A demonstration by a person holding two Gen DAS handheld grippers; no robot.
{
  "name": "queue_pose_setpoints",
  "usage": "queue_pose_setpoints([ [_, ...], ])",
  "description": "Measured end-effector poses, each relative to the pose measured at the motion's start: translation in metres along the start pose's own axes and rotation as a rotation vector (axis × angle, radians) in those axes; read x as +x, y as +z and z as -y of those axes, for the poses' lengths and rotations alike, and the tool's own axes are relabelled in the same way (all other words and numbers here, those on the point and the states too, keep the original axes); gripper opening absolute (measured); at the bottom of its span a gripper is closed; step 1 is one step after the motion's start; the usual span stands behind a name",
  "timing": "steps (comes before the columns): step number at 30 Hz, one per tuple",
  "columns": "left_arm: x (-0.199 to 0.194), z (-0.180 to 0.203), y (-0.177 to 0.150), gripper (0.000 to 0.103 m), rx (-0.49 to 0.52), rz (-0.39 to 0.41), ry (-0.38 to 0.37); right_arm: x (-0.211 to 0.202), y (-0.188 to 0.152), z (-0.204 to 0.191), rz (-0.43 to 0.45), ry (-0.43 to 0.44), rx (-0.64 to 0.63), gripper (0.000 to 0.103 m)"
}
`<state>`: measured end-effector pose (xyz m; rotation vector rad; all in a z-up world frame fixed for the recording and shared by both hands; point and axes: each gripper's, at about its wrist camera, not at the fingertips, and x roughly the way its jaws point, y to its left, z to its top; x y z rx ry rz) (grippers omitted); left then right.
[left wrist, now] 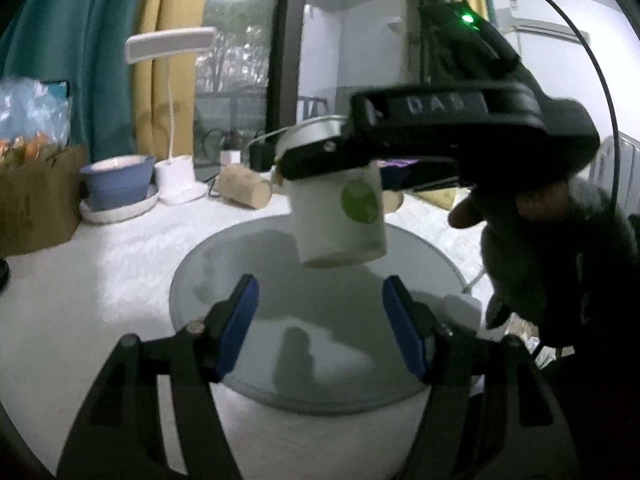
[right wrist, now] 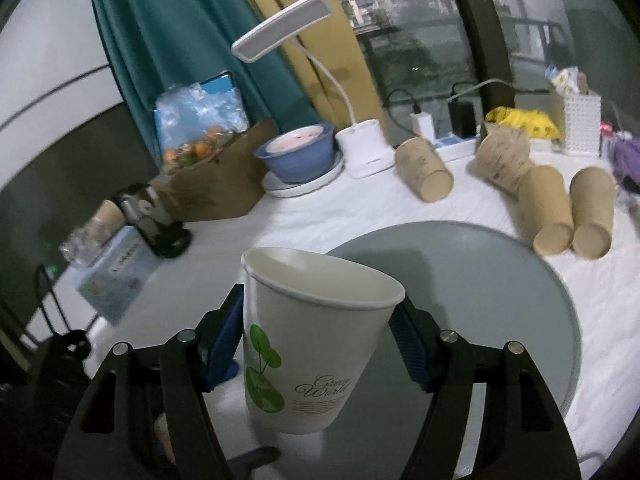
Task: Flip cup upright
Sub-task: 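Grasp the cup with the right gripper while the left gripper opens and releases it, then turn the cup rim-up with the right gripper and lower it toward the mat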
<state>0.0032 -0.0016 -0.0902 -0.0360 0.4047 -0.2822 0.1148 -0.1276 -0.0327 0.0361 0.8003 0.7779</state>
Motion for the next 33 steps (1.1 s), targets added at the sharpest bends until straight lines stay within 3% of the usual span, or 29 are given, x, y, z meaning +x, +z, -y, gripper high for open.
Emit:
queue_pose_setpoints([
  [14, 0.024, -0.055, 0.021, 0.066, -0.237, -0.174, 0.052, 0.031, 0.010, 0.021, -0.008, -0.124, -0.046, 0.072],
  [17, 0.027, -0.062, 0.024, 0.066, -0.276, -0.175, 0.054, 0.037, 0.012, 0.025, -0.007, -0.147, -0.056, 0.072],
  [33, 0.046, -0.077, 0.028, 0.066, -0.341, -0.224, 0.086, 0.056, 0.018, 0.041, 0.002, -0.298, -0.138, 0.072],
])
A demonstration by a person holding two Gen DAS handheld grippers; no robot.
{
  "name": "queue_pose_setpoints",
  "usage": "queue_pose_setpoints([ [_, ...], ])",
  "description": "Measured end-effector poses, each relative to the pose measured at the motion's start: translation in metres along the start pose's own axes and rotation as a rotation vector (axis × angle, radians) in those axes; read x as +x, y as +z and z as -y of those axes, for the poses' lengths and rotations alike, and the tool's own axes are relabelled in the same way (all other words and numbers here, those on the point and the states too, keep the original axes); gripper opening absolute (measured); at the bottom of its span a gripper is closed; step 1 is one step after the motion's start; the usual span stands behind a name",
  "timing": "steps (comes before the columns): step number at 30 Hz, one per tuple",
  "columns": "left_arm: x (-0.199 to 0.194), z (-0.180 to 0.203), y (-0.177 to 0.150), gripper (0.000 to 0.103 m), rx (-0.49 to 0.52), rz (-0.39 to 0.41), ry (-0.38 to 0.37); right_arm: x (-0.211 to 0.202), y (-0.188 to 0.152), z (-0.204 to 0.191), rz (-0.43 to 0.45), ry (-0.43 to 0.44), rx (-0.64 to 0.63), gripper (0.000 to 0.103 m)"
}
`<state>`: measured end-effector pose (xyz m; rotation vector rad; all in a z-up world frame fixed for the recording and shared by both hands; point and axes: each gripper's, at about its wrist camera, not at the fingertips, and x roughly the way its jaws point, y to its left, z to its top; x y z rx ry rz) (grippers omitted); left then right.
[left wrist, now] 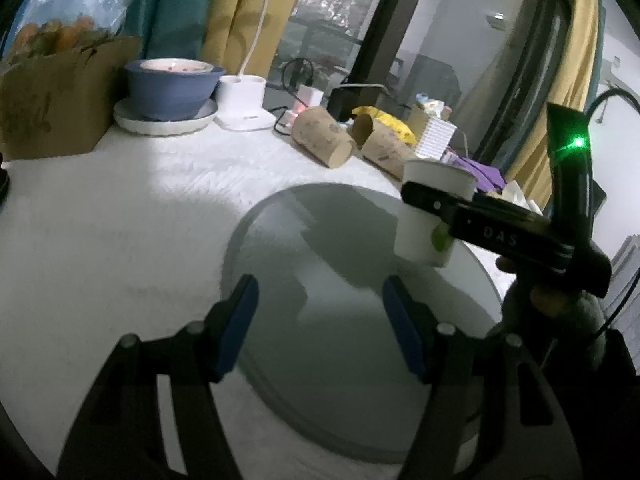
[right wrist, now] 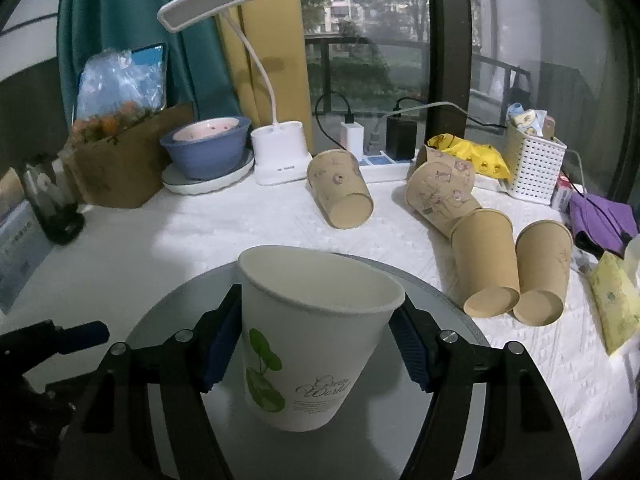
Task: Flip cup upright
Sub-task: 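Turn the cup rim-up with the right gripper and lower it toward the mat, then set the cup upright on the grey mat and open the right gripper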
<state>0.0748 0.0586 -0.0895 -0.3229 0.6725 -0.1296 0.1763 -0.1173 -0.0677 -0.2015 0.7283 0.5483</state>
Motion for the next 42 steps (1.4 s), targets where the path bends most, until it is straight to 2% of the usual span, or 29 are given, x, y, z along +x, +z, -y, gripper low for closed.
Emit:
queue_pose_setpoints([
  [28, -0.009, 0.007, -0.005, 0.066, 0.003, 0.025, 0.000, -0.015, -0.018, -0.016, -0.039, 0.023, -0.056, 0.072],
  [42, -0.029, 0.014, -0.004, 0.066, 0.018, 0.089, 0.035, -0.039, -0.025, -0.024, -0.030, 0.024, -0.069, 0.082],
])
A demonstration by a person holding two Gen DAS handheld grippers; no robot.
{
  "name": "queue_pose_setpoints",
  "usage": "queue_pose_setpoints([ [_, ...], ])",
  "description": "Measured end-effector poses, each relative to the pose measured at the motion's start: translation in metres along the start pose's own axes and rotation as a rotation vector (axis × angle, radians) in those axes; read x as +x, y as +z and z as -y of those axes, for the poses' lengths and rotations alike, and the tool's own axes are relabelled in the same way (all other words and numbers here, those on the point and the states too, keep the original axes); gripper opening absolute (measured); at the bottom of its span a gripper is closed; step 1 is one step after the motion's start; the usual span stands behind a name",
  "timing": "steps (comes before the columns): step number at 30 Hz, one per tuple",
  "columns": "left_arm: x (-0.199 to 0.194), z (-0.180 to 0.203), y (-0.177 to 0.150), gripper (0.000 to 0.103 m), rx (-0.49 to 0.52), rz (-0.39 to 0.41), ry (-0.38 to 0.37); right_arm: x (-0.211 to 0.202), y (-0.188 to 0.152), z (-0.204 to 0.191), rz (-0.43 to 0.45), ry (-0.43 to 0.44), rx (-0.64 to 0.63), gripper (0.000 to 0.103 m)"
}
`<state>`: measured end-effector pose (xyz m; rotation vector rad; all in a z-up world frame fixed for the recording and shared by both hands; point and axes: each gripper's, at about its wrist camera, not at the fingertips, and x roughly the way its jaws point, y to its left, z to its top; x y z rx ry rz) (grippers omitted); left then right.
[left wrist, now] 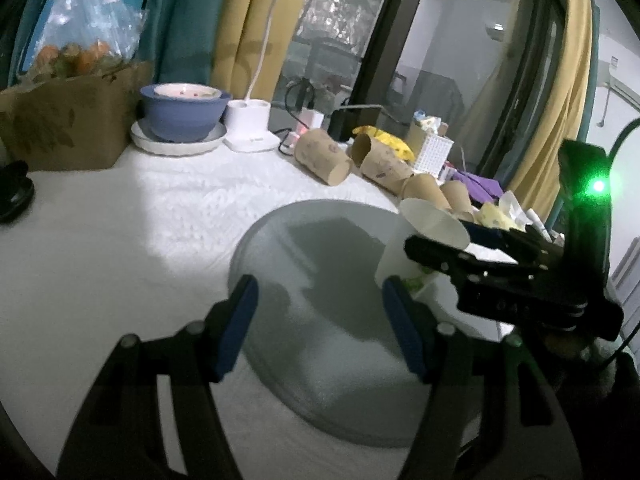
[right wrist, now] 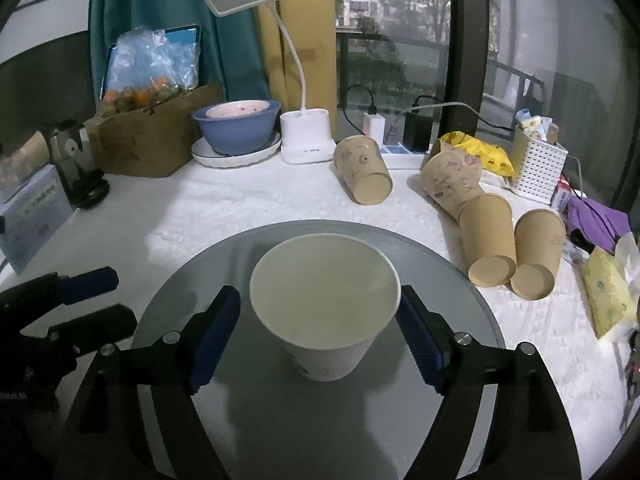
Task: Flip cup upright
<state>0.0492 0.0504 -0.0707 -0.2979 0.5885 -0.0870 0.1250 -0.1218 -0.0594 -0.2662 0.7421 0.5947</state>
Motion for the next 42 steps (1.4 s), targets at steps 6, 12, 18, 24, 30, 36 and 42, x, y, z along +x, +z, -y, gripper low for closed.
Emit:
queue_pose_setpoints([
  [6, -0.012, 0.008, 0.003, 0.066, 0.024, 0.030, 0.016, -0.017, -0.004, 0.001, 0.019, -0.003, 0.012, 0.083],
  [12, -0.027, 0.019, 0.006, 0.066, 0.050, 0.063, 0.024, -0.038, -0.006, 0.002, 0.041, -0.007, 0.023, 0.083],
  [18, -0.041, 0.036, 0.011, 0.066, 0.090, 0.102, 0.037, -0.063, -0.007, 0.007, 0.086, -0.016, 0.037, 0.083],
  [24, -0.057, 0.049, 0.018, 0.073, 0.134, 0.156, 0.055, -0.090, -0.006, 0.015, 0.135, -0.030, 0.063, 0.083],
  [30, -0.075, 0.060, 0.023, 0.090, 0.158, 0.204, 0.049, -0.115, -0.003, 0.018, 0.187, -0.039, 0.064, 0.083],
  [36, -0.089, 0.074, 0.027, 0.094, 0.209, 0.242, 0.095, -0.137, -0.002, 0.021, 0.235, -0.044, 0.071, 0.083],
  [42, -0.100, 0.080, 0.029, 0.094, 0.226, 0.279, 0.117, -0.154, -0.001, 0.023, 0.268, -0.047, 0.071, 0.083],
])
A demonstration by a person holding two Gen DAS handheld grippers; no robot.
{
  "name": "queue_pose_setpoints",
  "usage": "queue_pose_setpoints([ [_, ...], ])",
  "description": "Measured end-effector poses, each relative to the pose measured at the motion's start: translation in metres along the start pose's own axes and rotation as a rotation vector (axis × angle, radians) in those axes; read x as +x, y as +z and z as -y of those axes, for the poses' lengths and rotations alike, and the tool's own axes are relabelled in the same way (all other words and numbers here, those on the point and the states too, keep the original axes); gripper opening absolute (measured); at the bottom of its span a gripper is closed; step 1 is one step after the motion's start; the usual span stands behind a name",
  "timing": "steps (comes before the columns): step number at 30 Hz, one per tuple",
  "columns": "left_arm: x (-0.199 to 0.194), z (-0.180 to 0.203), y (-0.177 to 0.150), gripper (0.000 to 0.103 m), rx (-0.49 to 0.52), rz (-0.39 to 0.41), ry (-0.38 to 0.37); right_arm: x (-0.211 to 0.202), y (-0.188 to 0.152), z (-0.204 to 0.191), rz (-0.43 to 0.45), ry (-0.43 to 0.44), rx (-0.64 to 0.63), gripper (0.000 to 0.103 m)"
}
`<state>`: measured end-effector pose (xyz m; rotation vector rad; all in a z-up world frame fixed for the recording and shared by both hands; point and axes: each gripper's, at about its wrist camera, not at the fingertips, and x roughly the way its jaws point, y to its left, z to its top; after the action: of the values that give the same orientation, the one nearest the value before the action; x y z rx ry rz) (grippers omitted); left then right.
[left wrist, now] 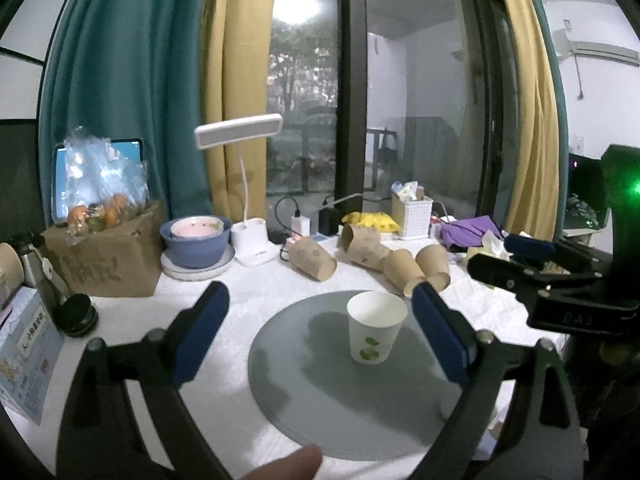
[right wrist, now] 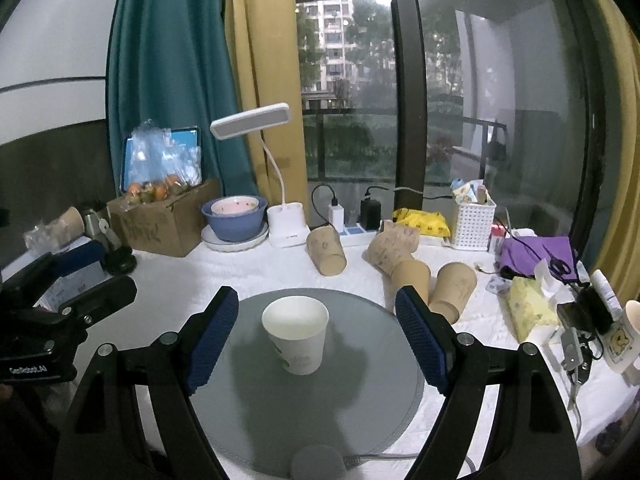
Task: Flip cup upright
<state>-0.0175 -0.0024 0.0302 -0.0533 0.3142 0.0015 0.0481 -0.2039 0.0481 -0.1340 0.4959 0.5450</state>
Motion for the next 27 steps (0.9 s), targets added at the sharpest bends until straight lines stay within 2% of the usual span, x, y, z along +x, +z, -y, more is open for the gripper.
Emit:
queue_pose_setpoints([
  [14, -0.0062, 0.0050, 0.0009, 0.094, -0.002, 0.008, -0.026, -0.0061, 0.0012, -0.0024, 0.003, 0.002, -0.004, 0.083],
  [27, -0.0047, -0.0043, -0.0002, 0.094, -0.029, -0.001, 0.033, -0.0062, 0.0014, -0.0049, 0.002, 0.003, -0.007, 0.083],
])
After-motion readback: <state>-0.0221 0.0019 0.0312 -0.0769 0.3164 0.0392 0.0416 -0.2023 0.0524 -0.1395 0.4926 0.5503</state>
